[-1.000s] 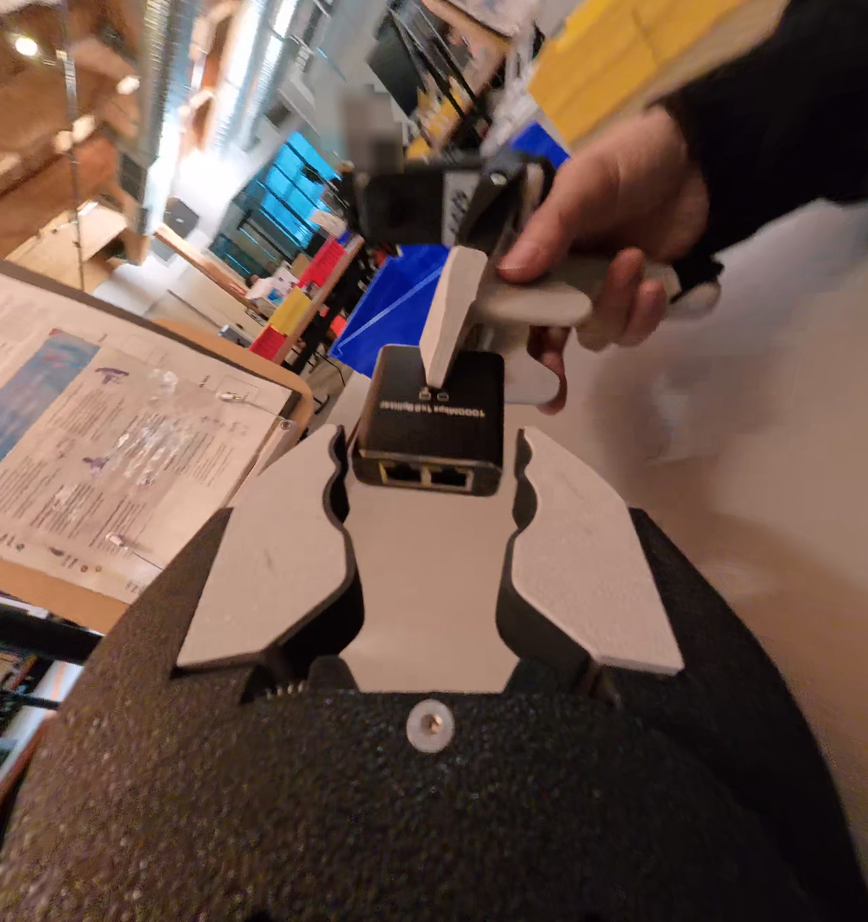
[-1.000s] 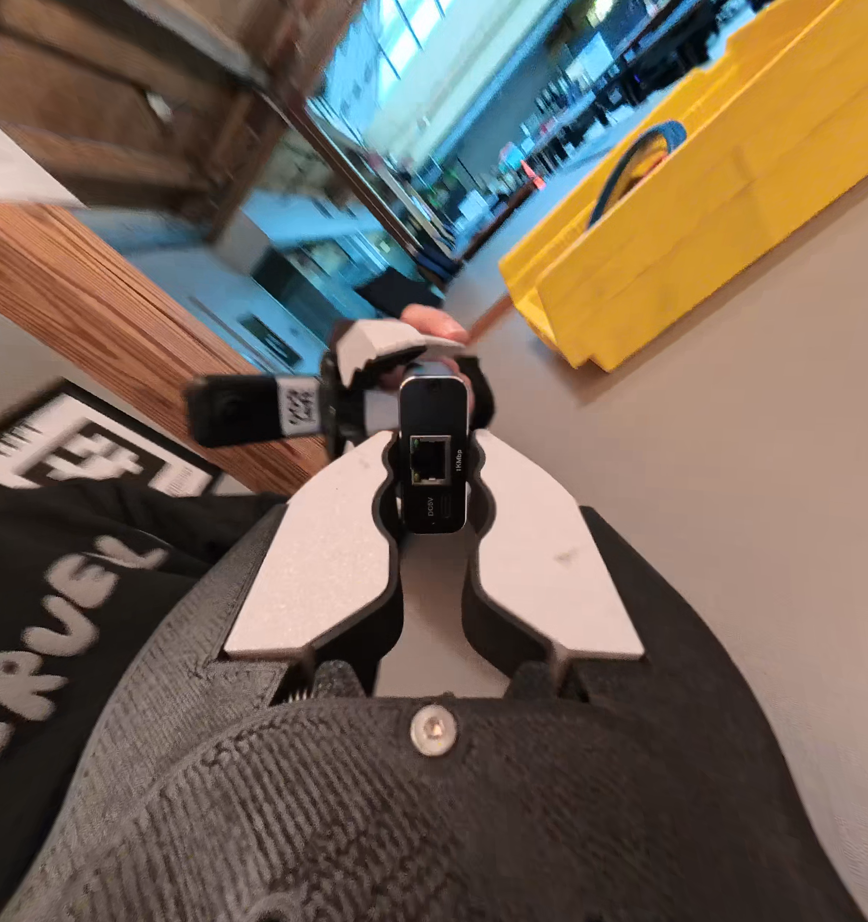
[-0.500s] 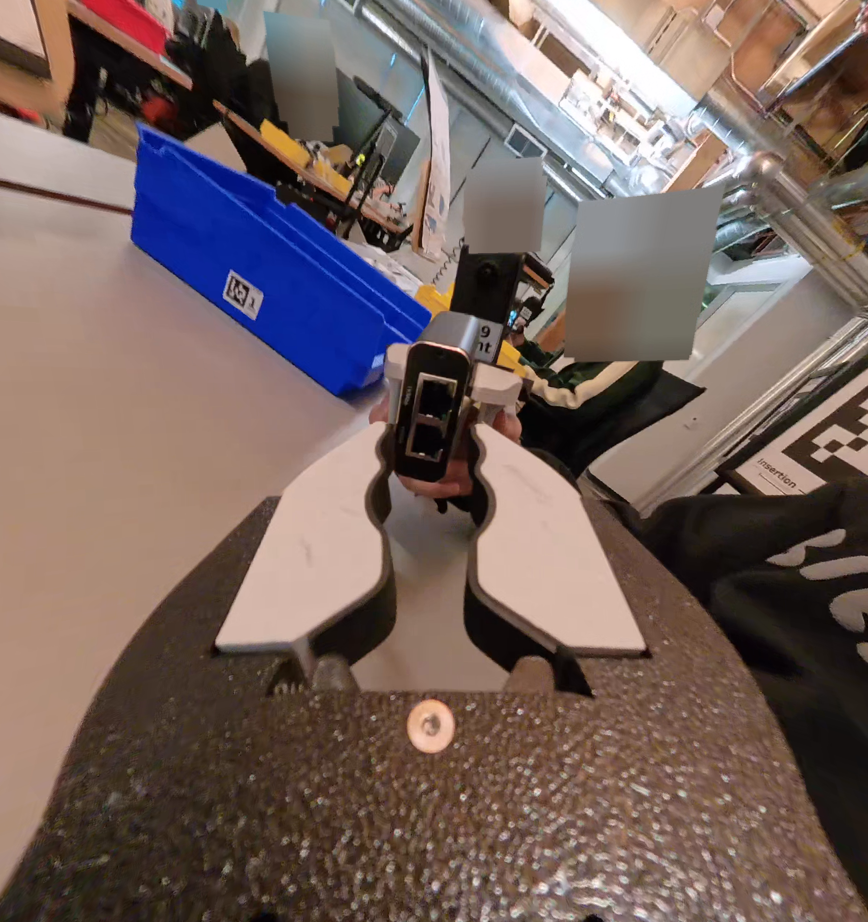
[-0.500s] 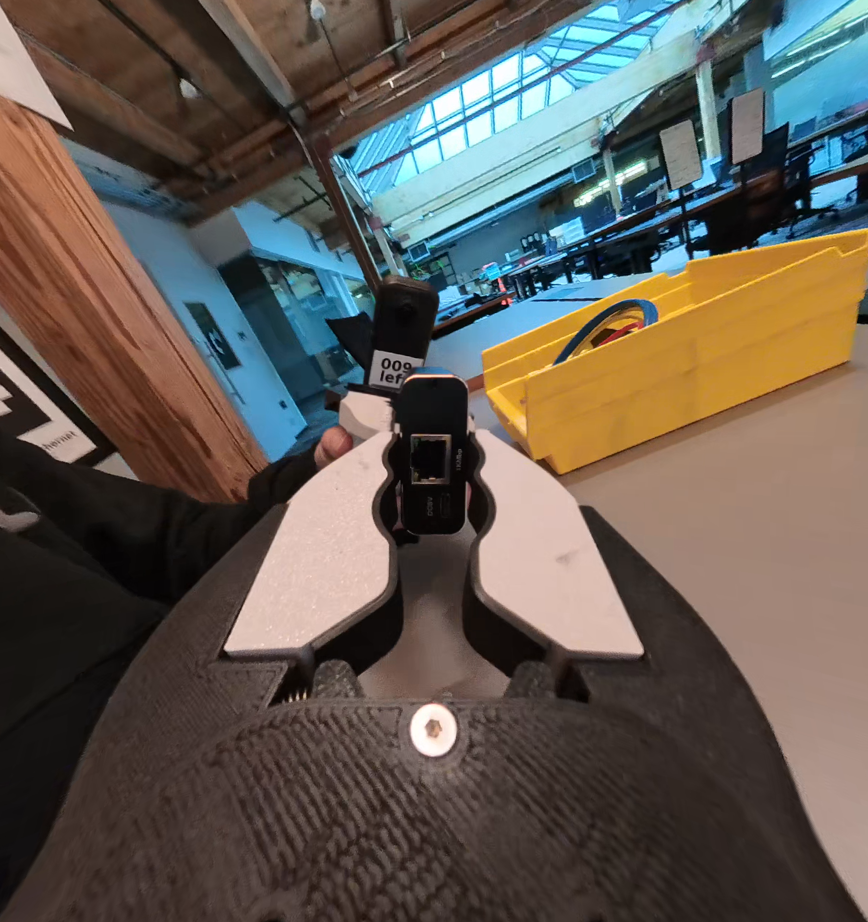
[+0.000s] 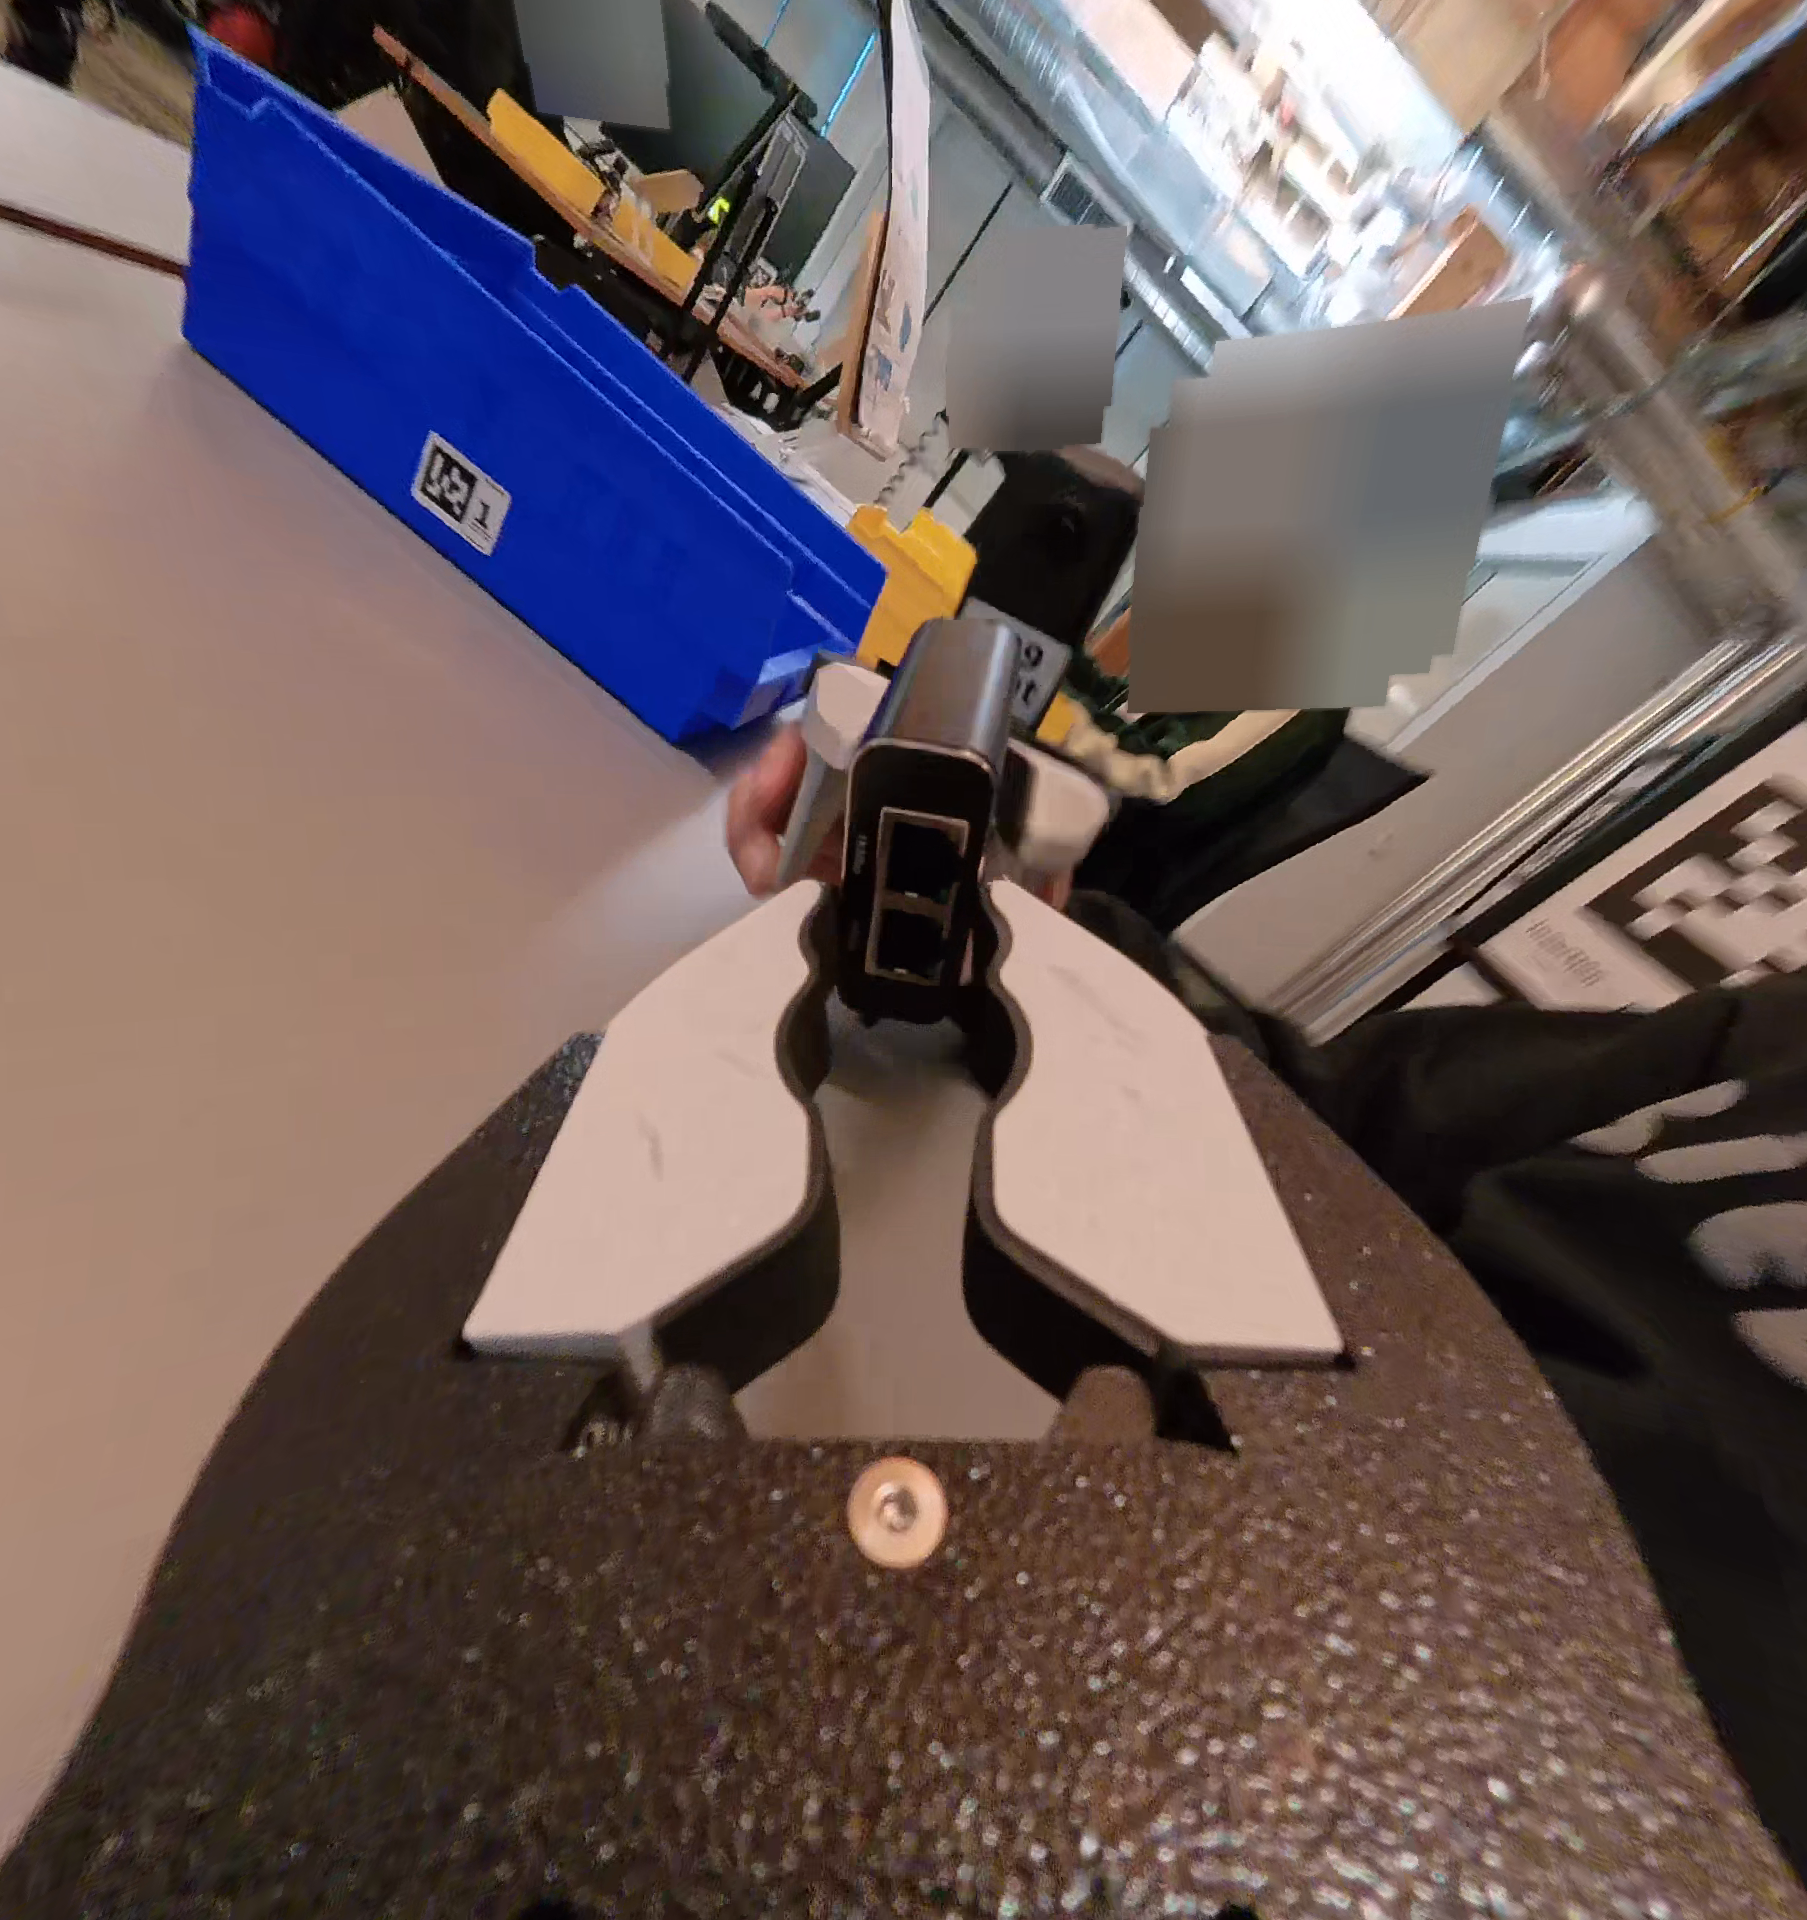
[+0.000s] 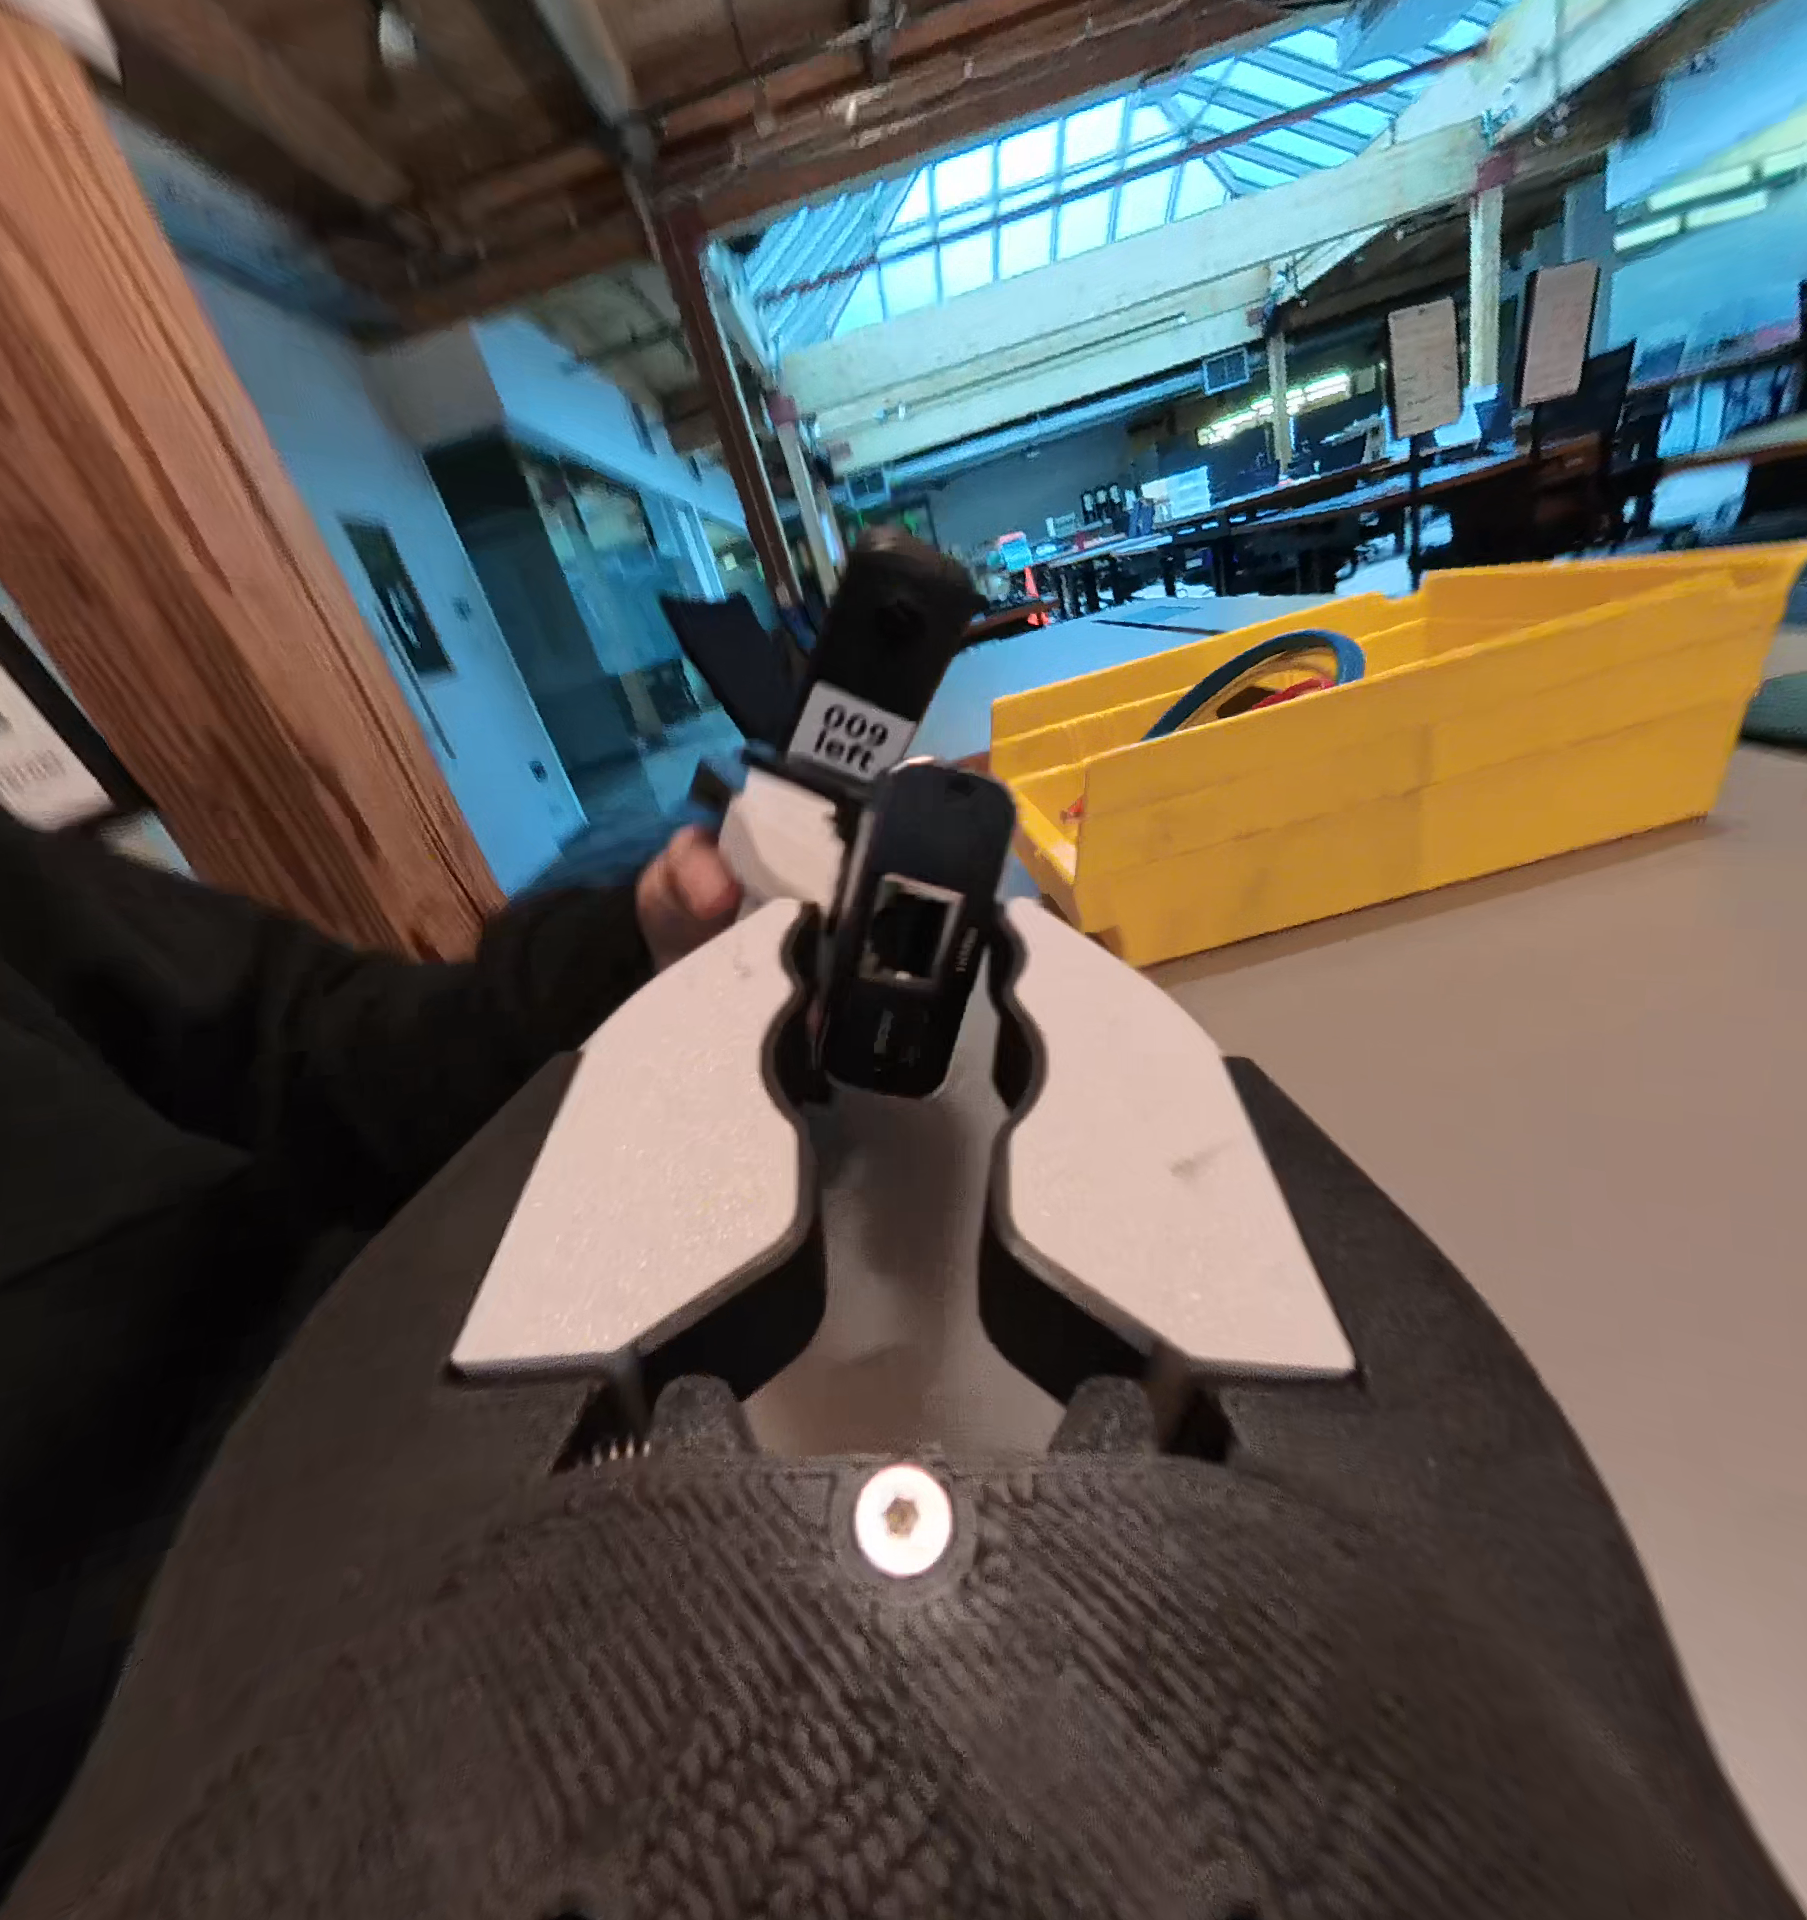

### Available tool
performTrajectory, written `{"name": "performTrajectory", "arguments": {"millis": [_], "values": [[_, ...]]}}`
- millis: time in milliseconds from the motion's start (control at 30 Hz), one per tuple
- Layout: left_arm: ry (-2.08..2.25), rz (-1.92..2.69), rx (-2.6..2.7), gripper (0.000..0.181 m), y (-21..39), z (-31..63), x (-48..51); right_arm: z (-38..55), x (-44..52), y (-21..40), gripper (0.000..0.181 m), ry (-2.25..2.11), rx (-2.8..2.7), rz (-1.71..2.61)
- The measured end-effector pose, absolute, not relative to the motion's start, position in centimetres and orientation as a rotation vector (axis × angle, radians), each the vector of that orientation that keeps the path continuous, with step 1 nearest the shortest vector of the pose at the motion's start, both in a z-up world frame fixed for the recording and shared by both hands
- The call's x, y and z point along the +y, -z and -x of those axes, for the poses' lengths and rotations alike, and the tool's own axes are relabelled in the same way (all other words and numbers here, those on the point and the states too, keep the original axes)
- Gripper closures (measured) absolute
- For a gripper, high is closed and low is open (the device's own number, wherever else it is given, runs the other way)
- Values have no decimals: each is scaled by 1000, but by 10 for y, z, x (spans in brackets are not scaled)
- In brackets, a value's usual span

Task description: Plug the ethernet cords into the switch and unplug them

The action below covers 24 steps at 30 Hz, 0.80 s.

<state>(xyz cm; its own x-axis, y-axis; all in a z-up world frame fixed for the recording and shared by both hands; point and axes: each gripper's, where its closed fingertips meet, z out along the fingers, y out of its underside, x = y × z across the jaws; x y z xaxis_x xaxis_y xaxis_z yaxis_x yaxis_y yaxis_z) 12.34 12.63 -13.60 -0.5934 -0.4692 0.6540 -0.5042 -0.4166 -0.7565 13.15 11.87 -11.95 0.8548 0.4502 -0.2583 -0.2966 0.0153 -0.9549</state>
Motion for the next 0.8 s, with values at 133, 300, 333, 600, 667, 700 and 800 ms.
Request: {"name": "performTrajectory", "arguments": {"millis": [133, 300, 333, 600, 667, 700, 800], "values": [[-2067, -1324, -1478, 158, 129, -105, 131, -127, 119, 136, 91, -133, -365, 1546], [-1956, -1316, -1490, 158, 133, -97, 125, -113, 124, 135, 76, -18, -466, 1510], [-1944, -1314, -1471, 158, 134, -97, 121, -112, 124, 133, 76, 0, -471, 1491], [-1878, -1277, -1336, 158, 140, -101, 102, -105, 115, 127, 102, 57, -571, 1372], [-1863, -1304, -1349, 158, 143, -102, 100, -104, 114, 130, 105, 77, -606, 1373], [-1857, -1315, -1363, 158, 144, -103, 100, -103, 115, 131, 107, 91, -620, 1384], [-1848, -1338, -1368, 158, 147, -105, 97, -102, 118, 135, 106, 133, -642, 1403]]}}
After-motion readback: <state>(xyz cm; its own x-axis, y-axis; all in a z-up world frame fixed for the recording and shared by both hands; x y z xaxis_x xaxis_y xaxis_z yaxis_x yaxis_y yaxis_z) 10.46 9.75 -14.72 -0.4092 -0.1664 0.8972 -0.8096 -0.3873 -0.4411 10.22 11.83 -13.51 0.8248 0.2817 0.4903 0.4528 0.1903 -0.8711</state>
